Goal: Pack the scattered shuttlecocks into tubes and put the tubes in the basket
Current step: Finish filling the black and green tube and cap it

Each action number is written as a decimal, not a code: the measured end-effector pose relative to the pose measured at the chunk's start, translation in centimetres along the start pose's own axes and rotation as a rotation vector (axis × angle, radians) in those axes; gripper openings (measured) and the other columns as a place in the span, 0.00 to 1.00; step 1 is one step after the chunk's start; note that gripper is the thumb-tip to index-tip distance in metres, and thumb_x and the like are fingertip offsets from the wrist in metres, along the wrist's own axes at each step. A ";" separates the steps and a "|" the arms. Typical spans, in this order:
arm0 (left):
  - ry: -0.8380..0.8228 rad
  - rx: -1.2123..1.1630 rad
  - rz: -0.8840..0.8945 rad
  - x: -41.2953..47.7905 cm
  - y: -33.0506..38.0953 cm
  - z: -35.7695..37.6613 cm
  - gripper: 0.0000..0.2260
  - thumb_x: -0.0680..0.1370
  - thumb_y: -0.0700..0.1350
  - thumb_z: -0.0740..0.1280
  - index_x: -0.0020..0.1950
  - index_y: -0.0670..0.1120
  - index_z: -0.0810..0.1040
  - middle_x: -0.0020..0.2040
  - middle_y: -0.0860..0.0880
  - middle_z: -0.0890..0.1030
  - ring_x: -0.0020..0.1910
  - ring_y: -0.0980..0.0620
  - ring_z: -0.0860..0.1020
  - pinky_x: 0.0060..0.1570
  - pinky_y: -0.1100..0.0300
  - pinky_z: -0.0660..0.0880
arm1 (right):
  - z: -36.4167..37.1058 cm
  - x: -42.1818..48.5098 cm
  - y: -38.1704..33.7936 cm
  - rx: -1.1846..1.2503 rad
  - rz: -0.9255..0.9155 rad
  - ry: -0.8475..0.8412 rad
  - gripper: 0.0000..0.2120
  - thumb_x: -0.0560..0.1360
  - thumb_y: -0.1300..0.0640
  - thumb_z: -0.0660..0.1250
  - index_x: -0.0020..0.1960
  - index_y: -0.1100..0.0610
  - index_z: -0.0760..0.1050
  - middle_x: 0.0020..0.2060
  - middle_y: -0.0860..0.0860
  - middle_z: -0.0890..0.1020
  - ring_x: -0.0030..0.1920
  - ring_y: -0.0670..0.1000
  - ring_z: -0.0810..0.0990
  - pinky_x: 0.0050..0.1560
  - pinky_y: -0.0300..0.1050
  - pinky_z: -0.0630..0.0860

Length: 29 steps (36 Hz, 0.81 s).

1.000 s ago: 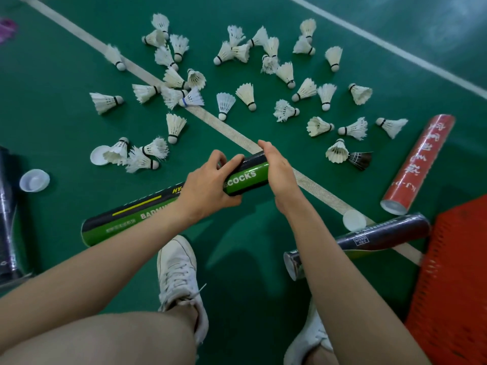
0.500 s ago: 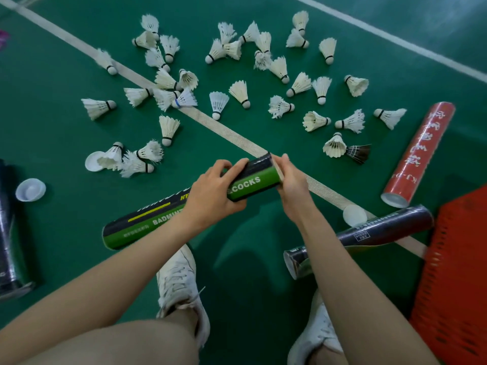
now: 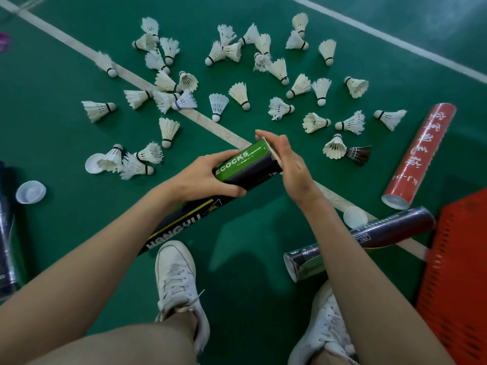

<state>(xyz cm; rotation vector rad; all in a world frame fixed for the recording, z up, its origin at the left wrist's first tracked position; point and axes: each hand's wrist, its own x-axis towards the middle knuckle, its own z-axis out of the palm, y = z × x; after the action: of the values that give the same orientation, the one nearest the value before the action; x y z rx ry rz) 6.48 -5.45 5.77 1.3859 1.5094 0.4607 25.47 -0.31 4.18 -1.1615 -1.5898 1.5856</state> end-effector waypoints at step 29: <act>-0.070 -0.334 -0.213 1.5 0.1 0.2 0.20 0.64 0.55 0.75 0.55 0.56 0.79 0.40 0.50 0.85 0.36 0.49 0.83 0.34 0.58 0.79 | 1.4 -0.9 1.5 0.384 0.009 0.270 0.09 0.81 0.61 0.58 0.53 0.59 0.77 0.58 0.54 0.80 0.61 0.52 0.77 0.66 0.52 0.71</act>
<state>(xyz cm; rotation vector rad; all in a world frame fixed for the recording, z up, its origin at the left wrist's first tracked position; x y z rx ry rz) 6.93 -4.16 5.20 0.9621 1.4290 0.4989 24.85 -1.88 2.73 -1.1134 -1.0536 1.5757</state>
